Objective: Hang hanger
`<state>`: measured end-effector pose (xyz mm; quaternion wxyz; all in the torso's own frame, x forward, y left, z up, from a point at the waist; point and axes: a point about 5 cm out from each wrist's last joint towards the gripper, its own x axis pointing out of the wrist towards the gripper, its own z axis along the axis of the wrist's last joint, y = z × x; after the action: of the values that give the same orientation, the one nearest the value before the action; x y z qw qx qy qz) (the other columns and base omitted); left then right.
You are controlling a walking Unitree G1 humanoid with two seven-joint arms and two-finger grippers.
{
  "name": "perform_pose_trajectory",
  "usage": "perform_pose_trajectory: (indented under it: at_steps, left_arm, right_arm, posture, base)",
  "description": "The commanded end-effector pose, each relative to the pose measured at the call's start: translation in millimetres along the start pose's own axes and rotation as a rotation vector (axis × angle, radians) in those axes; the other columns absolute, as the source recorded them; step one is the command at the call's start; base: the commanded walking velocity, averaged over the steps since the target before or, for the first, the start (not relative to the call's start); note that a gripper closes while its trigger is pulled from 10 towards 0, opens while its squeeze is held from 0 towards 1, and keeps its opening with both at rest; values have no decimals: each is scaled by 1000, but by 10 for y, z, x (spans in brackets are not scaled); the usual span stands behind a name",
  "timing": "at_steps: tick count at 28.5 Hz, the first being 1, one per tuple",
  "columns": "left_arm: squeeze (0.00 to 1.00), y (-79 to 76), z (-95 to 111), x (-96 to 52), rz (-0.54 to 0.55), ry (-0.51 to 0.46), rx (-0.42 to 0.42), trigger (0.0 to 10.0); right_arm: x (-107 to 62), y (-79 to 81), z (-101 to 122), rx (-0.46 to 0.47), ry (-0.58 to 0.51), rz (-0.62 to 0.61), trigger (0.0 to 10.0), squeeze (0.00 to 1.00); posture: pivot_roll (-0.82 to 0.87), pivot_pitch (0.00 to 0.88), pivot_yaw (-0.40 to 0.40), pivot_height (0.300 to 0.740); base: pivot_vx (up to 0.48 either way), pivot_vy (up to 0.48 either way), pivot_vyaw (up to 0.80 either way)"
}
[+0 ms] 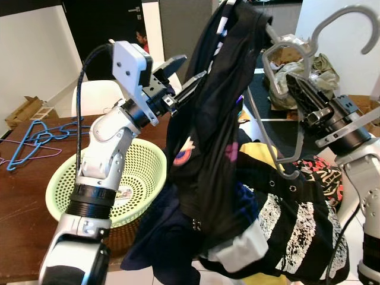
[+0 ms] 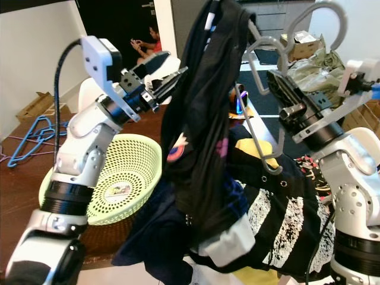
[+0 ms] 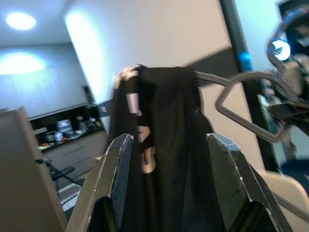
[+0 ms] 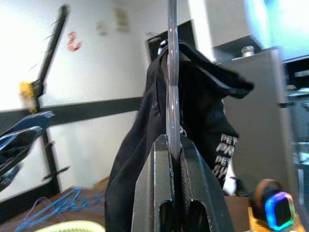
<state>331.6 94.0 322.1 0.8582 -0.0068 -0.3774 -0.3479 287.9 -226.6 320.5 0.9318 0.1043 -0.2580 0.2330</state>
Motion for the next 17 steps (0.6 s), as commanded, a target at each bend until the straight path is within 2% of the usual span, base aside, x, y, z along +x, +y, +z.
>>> perform_pose_trajectory:
  at_steps: [1,2,3,4,5,6,7,8,9,14,17]
  left_arm:
    - [0,-73,-147,-57,45,27,-14,10000]
    - [0,-73,-147,-57,45,27,-14,10000]
    - [0,-80,-202,-70,74,37,10,10000]
    - [0,-80,-202,-70,74,37,10,10000]
    - [0,-69,-203,-72,96,41,35,10000]
    - [0,-69,-203,-72,96,41,35,10000]
    - [0,-43,-179,-56,101,43,84,10000]
    - [0,-43,-179,-56,101,43,84,10000]
    - [0,-20,-141,-26,102,39,122,10000]
    - [0,-3,-45,8,126,28,153,10000]
    - [0,-10,-16,17,130,22,154,10000]
  right_arm:
    - [79,94,148,-13,-85,28,10000,0]
    - [79,94,148,-13,-85,28,10000,0]
    - [93,204,166,-17,-90,88,10000,0]
    - [93,204,166,-17,-90,88,10000,0]
    - [100,306,157,-20,-86,140,10000,0]
    - [100,306,157,-20,-86,140,10000,0]
    - [86,401,141,-13,-86,198,10000,0]
    - [86,401,141,-13,-86,198,10000,0]
    - [56,482,123,1,-87,252,10000,0]
    - [2,639,91,40,-87,338,10000,0]
    - [-4,663,87,43,-84,348,10000,0]
  posture:
    - [-51,0,35,740]
    - [-51,0,35,740]
    - [-52,0,34,740]
    - [-52,0,34,740]
    - [-53,0,37,740]
    - [-53,0,37,740]
    - [-52,0,41,740]
    - [-52,0,41,740]
    - [-52,0,47,740]
    - [-61,0,55,740]
    - [-61,0,55,740]
  base:
    - [0,0,0]
    - [0,0,0]
    - [0,0,0]
    - [0,0,0]
    - [0,0,0]
    - [0,0,0]
    - [0,0,0]
    - [0,0,0]
    - [0,0,0]
    - [0,0,0]
    - [0,0,0]
